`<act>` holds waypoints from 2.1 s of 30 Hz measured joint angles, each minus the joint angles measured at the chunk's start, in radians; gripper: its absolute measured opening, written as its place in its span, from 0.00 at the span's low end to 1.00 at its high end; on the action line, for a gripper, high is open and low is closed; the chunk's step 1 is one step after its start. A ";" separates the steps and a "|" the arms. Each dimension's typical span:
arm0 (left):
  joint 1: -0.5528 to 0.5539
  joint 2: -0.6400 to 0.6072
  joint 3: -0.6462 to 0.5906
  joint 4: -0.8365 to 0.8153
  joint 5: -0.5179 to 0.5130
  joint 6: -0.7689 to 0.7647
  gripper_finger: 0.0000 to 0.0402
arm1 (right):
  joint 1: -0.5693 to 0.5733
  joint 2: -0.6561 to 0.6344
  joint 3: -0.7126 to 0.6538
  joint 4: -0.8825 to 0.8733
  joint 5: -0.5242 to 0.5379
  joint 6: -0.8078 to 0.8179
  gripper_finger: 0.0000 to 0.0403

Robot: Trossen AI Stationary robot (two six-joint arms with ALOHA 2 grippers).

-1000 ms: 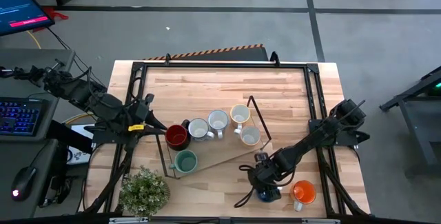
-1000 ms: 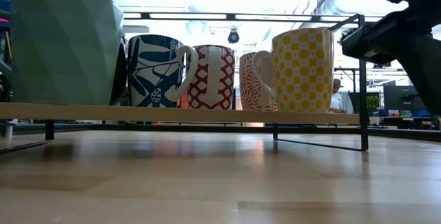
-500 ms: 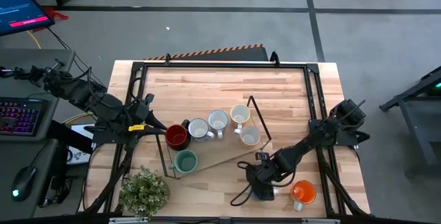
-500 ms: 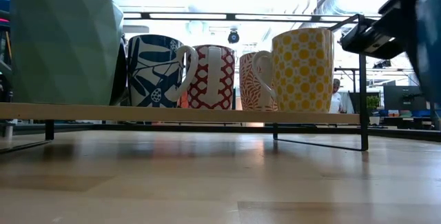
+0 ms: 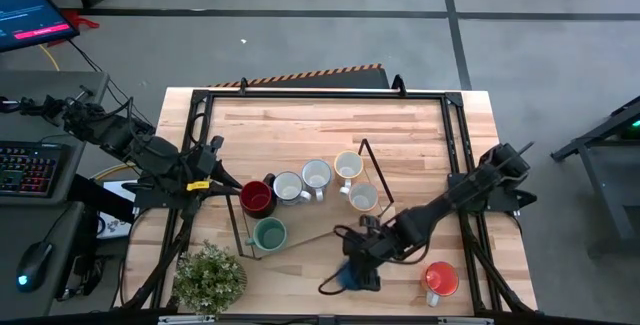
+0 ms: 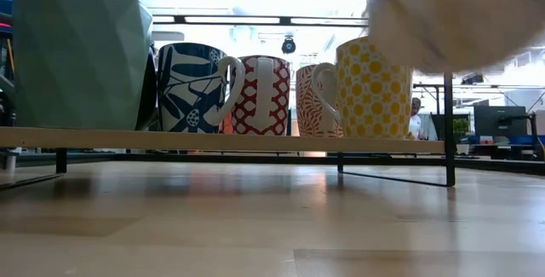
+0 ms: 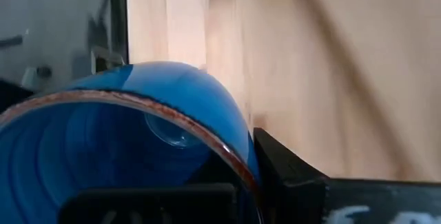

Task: Place coffee mugs
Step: Put the blue mug on the shelf

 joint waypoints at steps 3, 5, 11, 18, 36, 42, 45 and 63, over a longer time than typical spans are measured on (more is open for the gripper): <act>0.000 0.000 0.000 -0.003 0.000 0.002 0.12 | -0.032 0.000 0.101 -0.028 0.039 -0.057 0.00; 0.000 0.000 0.000 -0.003 0.000 0.023 0.12 | -0.060 0.000 0.155 -0.029 0.059 -0.084 0.00; 0.000 -0.003 0.000 -0.005 0.000 0.063 0.12 | -0.157 0.000 0.265 -0.085 0.061 -0.055 0.00; 0.000 -0.003 0.000 -0.009 0.000 0.062 0.12 | -0.222 0.004 0.282 -0.180 0.018 0.041 0.00; 0.000 -0.003 0.000 -0.009 0.000 0.070 0.12 | -0.298 0.143 0.281 -0.289 0.014 0.116 0.00; 0.000 -0.003 0.000 -0.009 0.000 0.070 0.12 | -0.300 0.143 0.280 -0.328 0.017 0.140 0.00; 0.000 -0.003 0.000 -0.009 0.000 0.071 0.12 | -0.302 0.143 0.280 -0.323 0.017 0.141 0.00; 0.000 -0.003 0.000 -0.009 0.000 0.071 0.12 | -0.292 0.174 0.396 -0.363 -0.013 0.062 0.00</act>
